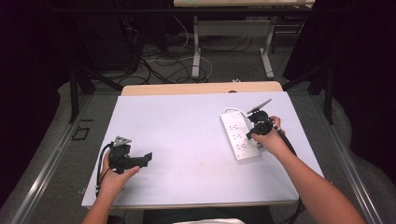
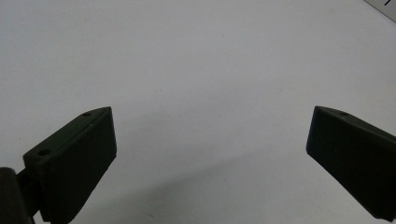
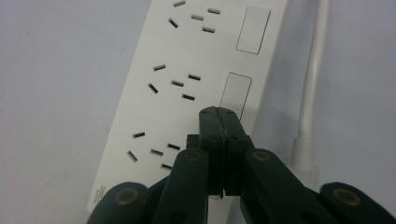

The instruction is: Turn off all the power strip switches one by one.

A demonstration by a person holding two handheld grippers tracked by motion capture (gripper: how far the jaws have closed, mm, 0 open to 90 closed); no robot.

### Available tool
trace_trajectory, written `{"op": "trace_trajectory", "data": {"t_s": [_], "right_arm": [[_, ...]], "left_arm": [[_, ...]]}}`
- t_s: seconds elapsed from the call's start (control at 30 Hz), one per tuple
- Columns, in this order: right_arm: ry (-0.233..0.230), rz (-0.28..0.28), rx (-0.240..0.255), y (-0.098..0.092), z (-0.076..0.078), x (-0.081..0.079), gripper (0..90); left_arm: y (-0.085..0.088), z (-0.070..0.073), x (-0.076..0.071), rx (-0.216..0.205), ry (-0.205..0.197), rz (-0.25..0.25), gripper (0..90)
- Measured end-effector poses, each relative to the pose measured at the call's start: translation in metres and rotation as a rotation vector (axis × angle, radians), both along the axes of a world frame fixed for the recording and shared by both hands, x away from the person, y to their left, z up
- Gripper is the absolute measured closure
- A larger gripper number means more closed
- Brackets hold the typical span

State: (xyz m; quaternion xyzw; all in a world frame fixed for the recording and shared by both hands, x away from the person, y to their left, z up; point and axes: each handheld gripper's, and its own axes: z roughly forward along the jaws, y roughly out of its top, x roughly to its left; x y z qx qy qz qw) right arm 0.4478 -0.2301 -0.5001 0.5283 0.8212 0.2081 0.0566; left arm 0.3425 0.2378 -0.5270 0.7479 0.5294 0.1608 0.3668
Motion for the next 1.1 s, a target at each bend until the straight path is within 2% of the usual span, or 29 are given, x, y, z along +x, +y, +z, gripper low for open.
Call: {"op": "trace_trajectory", "data": {"t_s": [0.03, 0.07, 0.17, 0.2, 0.27, 0.33, 0.37, 0.4, 0.5, 0.53, 0.57, 0.6, 0.67, 0.7, 0.73, 0.83, 0.87, 0.93, 1.0, 1.03, 1.1], "right_arm": [[-0.026, 0.002, 0.030, 0.000, -0.002, -0.001, 90.0], [-0.003, 0.003, 0.002, 0.000, 0.000, -0.002, 90.0], [0.008, 0.004, -0.006, 0.000, 0.001, -0.005, 90.0], [-0.004, 0.015, 0.002, -0.001, 0.000, -0.005, 90.0], [0.014, 0.002, -0.008, 0.000, 0.002, -0.007, 90.0], [-0.002, 0.028, -0.011, -0.001, 0.002, -0.008, 90.0], [0.006, 0.015, -0.005, 0.000, 0.002, -0.009, 90.0], [-0.009, 0.021, 0.000, 0.000, 0.002, -0.009, 90.0], [0.008, 0.026, -0.009, 0.000, 0.003, -0.011, 90.0], [0.012, 0.041, -0.028, -0.001, 0.003, -0.011, 90.0], [0.001, 0.035, -0.012, -0.001, 0.002, -0.012, 90.0], [0.017, 0.023, -0.012, 0.000, 0.002, -0.013, 90.0], [0.014, 0.042, -0.021, -0.001, 0.001, -0.013, 90.0], [0.009, 0.021, -0.008, 0.000, -0.001, -0.014, 90.0], [0.010, 0.041, -0.025, -0.001, -0.001, -0.014, 90.0], [0.022, 0.042, -0.020, -0.002, -0.002, -0.015, 90.0], [0.022, 0.042, -0.032, -0.003, -0.002, -0.016, 90.0], [0.014, 0.041, -0.007, -0.004, -0.004, -0.017, 90.0], [0.020, 0.037, -0.024, -0.005, -0.004, -0.019, 90.0], [0.024, 0.028, -0.013, -0.005, -0.004, -0.020, 90.0], [0.038, 0.040, -0.041, -0.007, -0.002, -0.019, 90.0]], "left_arm": [[0.000, 0.000, 0.000, 0.001, 0.000, 0.000, 1.8], [0.000, 0.000, 0.000, 0.001, 0.000, -0.001, 1.8], [0.000, 0.000, 0.000, -0.001, -0.001, 0.002, 1.8], [0.000, 0.000, 0.000, 0.001, -0.001, 0.001, 1.8], [0.000, 0.000, 0.000, 0.000, 0.000, 0.000, 1.8], [0.000, 0.000, 0.000, 0.000, 0.000, 0.000, 1.8], [0.000, 0.000, 0.000, 0.001, -0.001, 0.002, 1.8], [0.000, 0.000, 0.000, 0.001, 0.000, 0.002, 1.8], [0.000, 0.000, 0.000, 0.002, 0.000, 0.002, 1.8], [0.000, 0.000, 0.000, 0.003, 0.000, 0.002, 1.8], [0.000, 0.000, 0.000, 0.003, 0.000, 0.002, 1.8], [0.000, 0.000, 0.000, 0.002, 0.000, 0.001, 1.8], [0.000, 0.000, 0.000, 0.001, 0.000, 0.002, 1.8], [0.000, 0.000, 0.000, 0.002, 0.000, 0.002, 1.8], [0.000, 0.000, 0.000, 0.001, -0.001, 0.002, 1.8], [0.000, 0.000, 0.000, 0.003, 0.000, 0.002, 1.8], [0.000, 0.000, 0.000, 0.002, 0.000, 0.003, 1.8], [0.000, 0.000, 0.000, 0.002, -0.001, 0.003, 1.8], [0.000, 0.000, 0.000, 0.002, 0.000, 0.001, 1.8], [0.000, 0.000, 0.000, 0.003, 0.000, 0.001, 1.8], [0.000, 0.000, 0.000, 0.006, 0.002, 0.001, 1.8]]}}
